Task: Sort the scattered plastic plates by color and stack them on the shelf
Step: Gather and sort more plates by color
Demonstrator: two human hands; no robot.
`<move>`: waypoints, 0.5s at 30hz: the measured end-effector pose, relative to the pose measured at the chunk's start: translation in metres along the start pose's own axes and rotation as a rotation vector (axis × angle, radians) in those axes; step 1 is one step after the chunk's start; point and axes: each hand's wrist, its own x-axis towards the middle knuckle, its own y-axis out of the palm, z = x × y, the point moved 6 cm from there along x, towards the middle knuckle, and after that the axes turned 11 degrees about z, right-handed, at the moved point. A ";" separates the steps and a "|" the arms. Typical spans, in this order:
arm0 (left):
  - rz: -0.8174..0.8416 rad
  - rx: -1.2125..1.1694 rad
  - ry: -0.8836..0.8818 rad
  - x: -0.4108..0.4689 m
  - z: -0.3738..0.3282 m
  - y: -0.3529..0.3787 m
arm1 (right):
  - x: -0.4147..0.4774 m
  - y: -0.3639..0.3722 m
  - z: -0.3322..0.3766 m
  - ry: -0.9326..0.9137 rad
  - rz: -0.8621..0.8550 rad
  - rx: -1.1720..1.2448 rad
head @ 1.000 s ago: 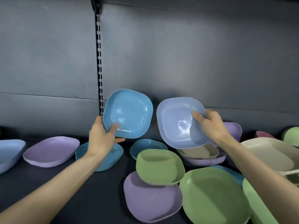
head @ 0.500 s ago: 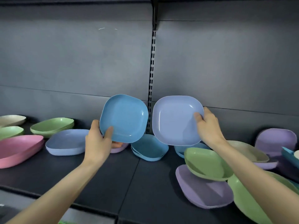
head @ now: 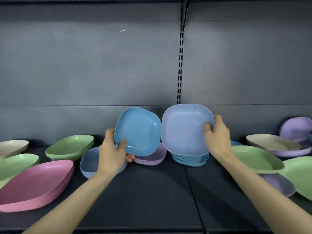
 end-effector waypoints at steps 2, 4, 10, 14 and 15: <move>0.116 -0.040 -0.004 0.005 0.000 0.021 | -0.005 -0.012 -0.006 0.052 -0.050 -0.042; 0.209 -0.043 -0.001 0.012 0.000 0.044 | -0.006 -0.028 -0.015 0.096 -0.105 -0.088; 0.403 0.031 -0.009 0.029 -0.004 0.107 | -0.006 -0.064 -0.039 0.136 -0.161 -0.199; 0.489 0.100 -0.039 0.045 -0.002 0.137 | -0.001 -0.074 -0.053 0.157 -0.163 -0.194; 0.501 0.114 -0.054 0.048 -0.001 0.143 | 0.002 -0.075 -0.056 0.159 -0.158 -0.196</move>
